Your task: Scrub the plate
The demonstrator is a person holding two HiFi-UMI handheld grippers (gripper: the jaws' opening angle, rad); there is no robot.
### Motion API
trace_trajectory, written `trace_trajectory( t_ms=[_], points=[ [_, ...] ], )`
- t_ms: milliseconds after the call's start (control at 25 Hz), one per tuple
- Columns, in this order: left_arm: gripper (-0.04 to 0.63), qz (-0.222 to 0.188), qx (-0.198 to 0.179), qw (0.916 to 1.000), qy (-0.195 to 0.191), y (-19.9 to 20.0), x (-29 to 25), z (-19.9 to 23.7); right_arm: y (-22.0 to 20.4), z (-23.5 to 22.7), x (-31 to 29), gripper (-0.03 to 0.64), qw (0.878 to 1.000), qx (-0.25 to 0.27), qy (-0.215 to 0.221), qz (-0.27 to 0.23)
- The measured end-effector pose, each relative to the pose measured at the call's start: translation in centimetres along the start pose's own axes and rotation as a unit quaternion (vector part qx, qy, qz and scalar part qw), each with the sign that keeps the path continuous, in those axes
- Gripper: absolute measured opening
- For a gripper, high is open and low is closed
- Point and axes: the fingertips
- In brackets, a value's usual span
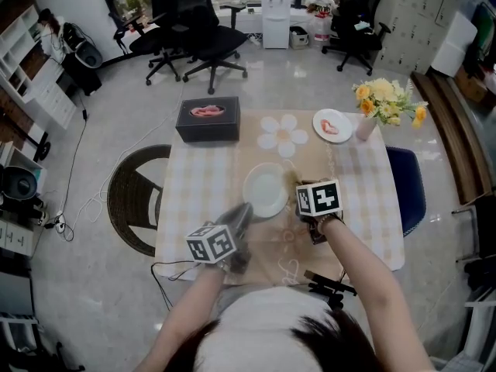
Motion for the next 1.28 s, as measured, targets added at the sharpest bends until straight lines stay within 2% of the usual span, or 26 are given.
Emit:
trace_trajectory(
  t_ms=[320, 640, 880, 1080, 1200, 1280],
  points=[
    [0.017, 0.0, -0.003, 1.0, -0.001, -0.1, -0.1, -0.1, 2.1, -0.2, 1.7, 0.034, 0.997, -0.007, -0.007, -0.075],
    [0.017, 0.021, 0.002, 0.9998, -0.001, -0.1, -0.4, 0.1, 2.6, 1.7, 3.8, 0.034, 0.992, -0.043, 0.035, -0.112],
    [0.017, -0.003, -0.099, 0.995, -0.017, 1.2, 0.1, -1.1, 1.9, 2.1, 5.6, 0.034, 0.985, -0.081, 0.045, -0.144],
    [0.017, -0.049, -0.145, 0.9882, -0.003, 3.7, 1.4, -1.1, 1.1, 1.8, 6.6, 0.034, 0.98, -0.106, 0.053, -0.157],
    [0.017, -0.069, -0.21, 0.9753, 0.001, 4.9, 2.1, -1.6, 0.7, 1.6, 6.8, 0.034, 0.979, -0.114, 0.054, -0.16],
    [0.017, -0.075, -0.272, 0.9593, 0.005, 5.2, 2.3, -2.1, 0.5, 1.5, 6.9, 0.034, 0.978, -0.116, 0.055, -0.162]
  ],
)
Point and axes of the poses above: the fingertips, and each gripper's own axes: x backward along the fingers, z to its left, y out of its top, and after that the axes turned 14 degrees about y, right-handed
